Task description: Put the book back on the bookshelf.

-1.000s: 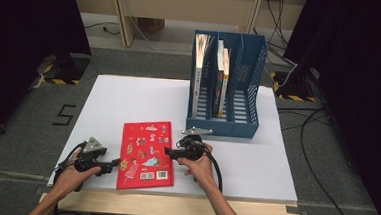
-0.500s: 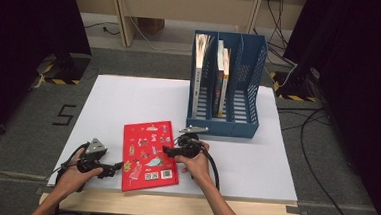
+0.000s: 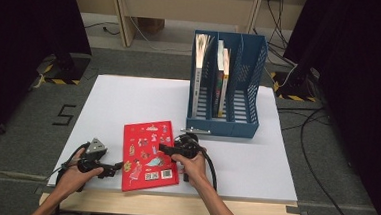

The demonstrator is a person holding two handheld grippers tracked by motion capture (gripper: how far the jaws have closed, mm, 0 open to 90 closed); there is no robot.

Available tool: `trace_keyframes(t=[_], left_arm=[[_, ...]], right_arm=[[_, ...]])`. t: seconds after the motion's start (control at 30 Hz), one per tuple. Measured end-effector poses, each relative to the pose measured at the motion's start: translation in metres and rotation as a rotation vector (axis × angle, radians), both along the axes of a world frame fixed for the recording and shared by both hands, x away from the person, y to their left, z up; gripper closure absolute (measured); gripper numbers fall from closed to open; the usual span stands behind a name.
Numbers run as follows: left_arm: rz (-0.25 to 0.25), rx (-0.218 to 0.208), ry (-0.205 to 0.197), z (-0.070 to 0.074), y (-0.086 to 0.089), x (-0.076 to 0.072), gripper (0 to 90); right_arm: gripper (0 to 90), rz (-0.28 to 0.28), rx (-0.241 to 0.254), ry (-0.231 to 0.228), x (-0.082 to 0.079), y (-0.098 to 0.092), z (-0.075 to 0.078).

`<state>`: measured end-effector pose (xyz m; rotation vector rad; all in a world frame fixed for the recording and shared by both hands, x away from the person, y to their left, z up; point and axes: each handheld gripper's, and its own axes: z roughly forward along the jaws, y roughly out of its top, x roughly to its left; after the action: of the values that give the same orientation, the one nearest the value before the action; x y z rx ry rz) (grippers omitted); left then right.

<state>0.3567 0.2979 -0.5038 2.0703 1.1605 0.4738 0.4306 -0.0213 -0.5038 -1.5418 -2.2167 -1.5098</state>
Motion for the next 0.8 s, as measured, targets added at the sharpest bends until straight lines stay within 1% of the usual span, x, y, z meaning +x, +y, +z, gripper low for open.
trace_keyframes(t=[0.07,0.13,0.17,0.2,0.23,0.27,0.3,0.33,0.37,0.4,0.43,0.5,0.6,0.63,0.77,0.8], left_arm=[[0.001,-0.002,0.002,0.000,0.000,0.000,11.5],[-0.002,-0.002,0.006,0.000,0.000,0.001,11.3],[-0.001,-0.003,0.003,0.000,0.000,0.001,11.3],[0.001,-0.002,0.001,0.000,0.000,0.001,11.2],[-0.001,-0.002,0.001,0.000,0.000,0.001,11.1],[-0.005,-0.001,0.006,0.001,0.000,0.002,11.3],[-0.007,-0.003,0.008,0.001,0.001,0.002,11.6],[-0.007,-0.001,0.004,0.000,0.001,0.001,11.6],[-0.005,-0.003,0.000,0.000,0.001,0.001,11.6],[-0.006,-0.003,-0.002,0.000,0.001,0.000,11.7],[-0.008,-0.006,0.000,0.000,0.001,0.001,11.6],[-0.010,-0.004,0.002,0.000,0.001,0.001,11.2],[-0.008,-0.007,0.000,0.000,0.001,0.001,11.3],[-0.011,-0.005,0.002,0.000,0.001,0.001,11.2],[-0.011,-0.007,-0.002,-0.001,0.001,0.001,11.2],[-0.010,-0.010,-0.002,-0.001,0.001,0.001,11.2]], right_arm=[[25.5,-0.022,0.038,0.021,-0.003,-0.001,-0.001],[25.2,-0.020,0.079,0.052,-0.005,-0.003,-0.001],[25.4,-0.019,0.106,0.075,-0.007,-0.004,-0.002],[33.1,0.008,0.129,0.105,-0.008,-0.006,-0.002],[40.4,0.058,0.176,0.159,-0.009,-0.004,-0.005],[49.2,0.120,0.239,0.186,-0.012,0.001,-0.010],[46.5,0.134,0.132,0.134,-0.018,0.007,-0.007],[47.7,0.144,0.102,0.101,-0.018,0.008,-0.005],[49.5,0.169,0.113,0.087,-0.017,0.006,-0.003],[49.5,0.189,0.107,0.088,-0.016,0.005,-0.001],[49.5,0.228,0.090,0.075,-0.015,0.005,0.002],[49.2,0.260,0.068,0.040,-0.012,0.005,0.006],[49.0,0.283,0.072,0.042,-0.007,0.005,0.004],[49.0,0.281,0.073,0.050,-0.006,0.005,0.003],[49.0,0.298,0.073,0.023,-0.005,0.005,0.003],[49.2,0.299,0.071,0.023,-0.006,0.005,0.004]])
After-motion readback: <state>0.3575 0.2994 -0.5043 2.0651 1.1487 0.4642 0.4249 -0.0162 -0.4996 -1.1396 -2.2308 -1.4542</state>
